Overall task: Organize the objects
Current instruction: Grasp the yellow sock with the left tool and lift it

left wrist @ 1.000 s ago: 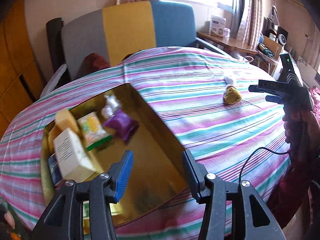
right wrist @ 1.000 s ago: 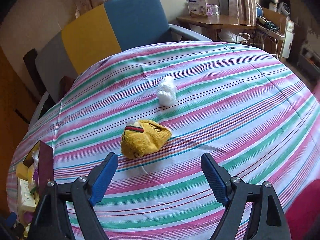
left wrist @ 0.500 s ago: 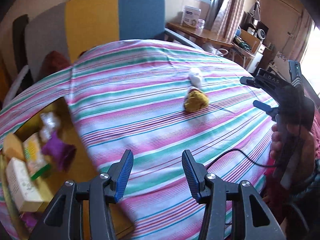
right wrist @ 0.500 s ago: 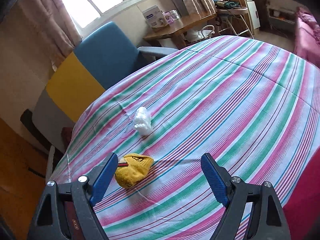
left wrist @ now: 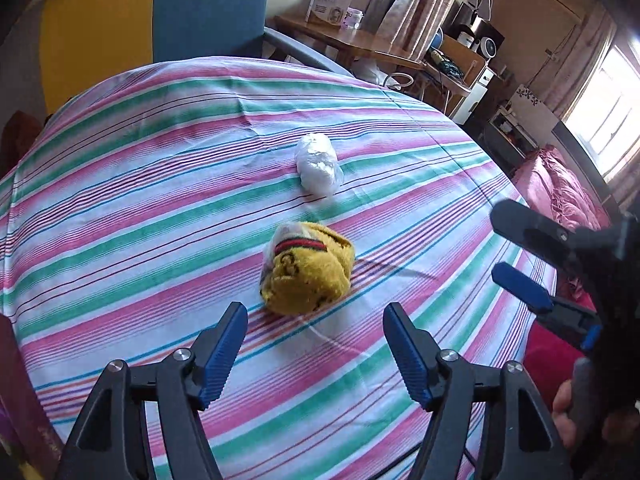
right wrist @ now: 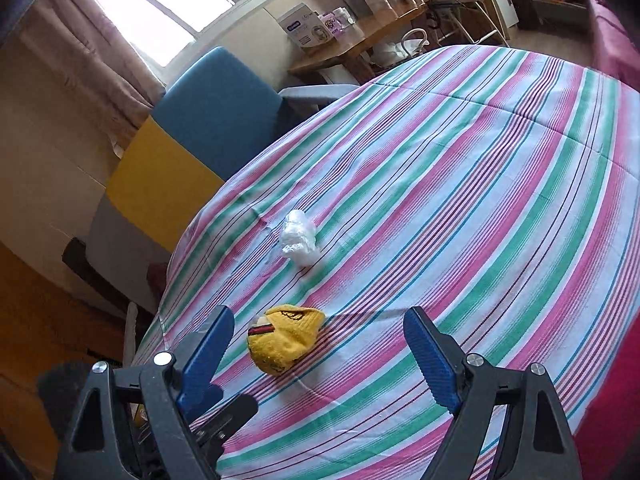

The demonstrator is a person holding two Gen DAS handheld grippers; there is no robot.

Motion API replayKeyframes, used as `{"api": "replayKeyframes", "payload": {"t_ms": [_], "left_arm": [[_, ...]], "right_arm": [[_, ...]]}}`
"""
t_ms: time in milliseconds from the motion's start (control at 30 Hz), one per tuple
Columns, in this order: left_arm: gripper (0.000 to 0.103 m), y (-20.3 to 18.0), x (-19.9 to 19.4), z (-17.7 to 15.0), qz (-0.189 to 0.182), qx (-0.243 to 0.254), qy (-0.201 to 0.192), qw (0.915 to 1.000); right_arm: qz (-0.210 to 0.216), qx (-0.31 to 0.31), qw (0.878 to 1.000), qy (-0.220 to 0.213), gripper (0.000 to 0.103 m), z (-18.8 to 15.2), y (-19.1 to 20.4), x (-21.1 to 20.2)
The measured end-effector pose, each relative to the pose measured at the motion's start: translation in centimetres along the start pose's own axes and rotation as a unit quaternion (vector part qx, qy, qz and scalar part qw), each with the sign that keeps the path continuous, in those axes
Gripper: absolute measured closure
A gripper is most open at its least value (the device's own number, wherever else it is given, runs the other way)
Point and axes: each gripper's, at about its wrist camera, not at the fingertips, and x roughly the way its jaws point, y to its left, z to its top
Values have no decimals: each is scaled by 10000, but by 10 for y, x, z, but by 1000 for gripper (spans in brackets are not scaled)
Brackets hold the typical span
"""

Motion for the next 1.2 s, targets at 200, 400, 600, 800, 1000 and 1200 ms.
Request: {"api": "replayKeyframes", "payload": {"t_ms": [200,400,600,800,1000,1200], "left_arm": [[32,6,45,22,23,-182,175,9997],[59,26,45,6,-111,-572,199,9981],[59,32,-23,-41,-45,-374,-216,9991],[59,35,-66,-101,310,-152,-209,9992],[59,40,-101,-149,177,-215,-267,9993],[59,47,-133,-171,145,-218,-508,9984]], "right_arm": [[82,112,9998,146,16,0,-4,6],[154,16,9996,229,16,0,-1,9],[146,-182,9990,371,16,-4,6,14],[-14,-636,9952,737,16,-14,20,29],[-334,-1121,9889,920,16,-26,31,39],[-331,-1461,9774,1489,35,-42,40,56]]}}
